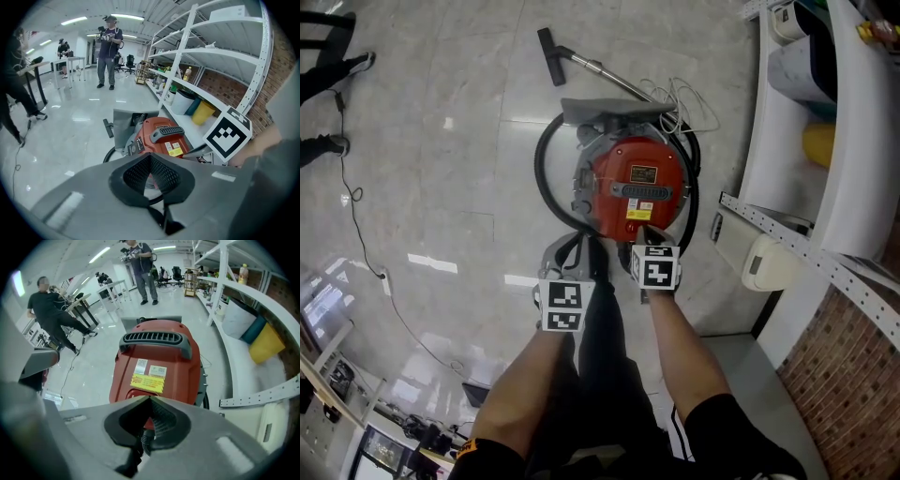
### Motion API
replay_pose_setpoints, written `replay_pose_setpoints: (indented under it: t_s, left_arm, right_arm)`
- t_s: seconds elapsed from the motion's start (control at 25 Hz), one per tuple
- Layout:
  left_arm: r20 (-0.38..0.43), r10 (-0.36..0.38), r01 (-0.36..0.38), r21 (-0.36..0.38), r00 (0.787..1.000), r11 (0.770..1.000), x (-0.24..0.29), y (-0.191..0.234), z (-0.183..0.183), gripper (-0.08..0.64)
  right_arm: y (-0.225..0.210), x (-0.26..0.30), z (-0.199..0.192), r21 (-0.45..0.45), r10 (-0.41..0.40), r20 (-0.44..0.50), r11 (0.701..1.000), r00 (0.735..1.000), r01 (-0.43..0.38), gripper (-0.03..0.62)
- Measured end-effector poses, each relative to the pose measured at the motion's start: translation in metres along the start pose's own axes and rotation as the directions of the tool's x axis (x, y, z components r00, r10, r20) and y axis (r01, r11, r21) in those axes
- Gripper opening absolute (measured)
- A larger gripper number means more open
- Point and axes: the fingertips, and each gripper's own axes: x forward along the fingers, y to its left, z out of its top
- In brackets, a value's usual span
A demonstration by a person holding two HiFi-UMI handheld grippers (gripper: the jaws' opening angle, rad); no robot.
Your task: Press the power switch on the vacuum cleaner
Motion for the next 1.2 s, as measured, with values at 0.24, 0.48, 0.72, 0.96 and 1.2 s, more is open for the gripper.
replay_pose_setpoints:
  t_s: [0.24,0.48,0.72,0.96,1.2]
  left_arm:
    - [0.007,-0.012,0.012,-0.003,1.000,1.000,-0.003,-0.010,0.009,0.014]
    - [0.018,-0.012,0.012,0.004,1.000,1.000,-0.010,-0.018,0.022,0.014]
    - [0.030,-0.002,0.002,0.012,1.000,1.000,-0.024,-0.022,0.033,0.014]
    - [0.044,0.012,-0.013,0.020,0.999,1.000,-0.049,-0.024,0.034,0.014]
    - [0.088,0.040,-0.041,0.009,0.995,0.999,-0.078,-0.019,0.035,0.014]
  right_arm:
    - [-0.005,-0.004,0.001,0.010,0.006,-0.012,1.000,1.000,-0.006,-0.008]
    - [-0.012,-0.025,0.008,0.003,0.003,0.013,1.000,1.000,-0.003,-0.008]
    - [0.002,-0.049,0.014,-0.007,0.034,0.043,0.999,0.998,-0.034,-0.008]
    - [0.025,-0.080,0.020,-0.020,0.079,0.104,0.997,0.991,-0.077,-0.008]
    - [0.043,-0.099,0.019,-0.044,0.105,0.149,0.994,0.983,-0.100,-0.008]
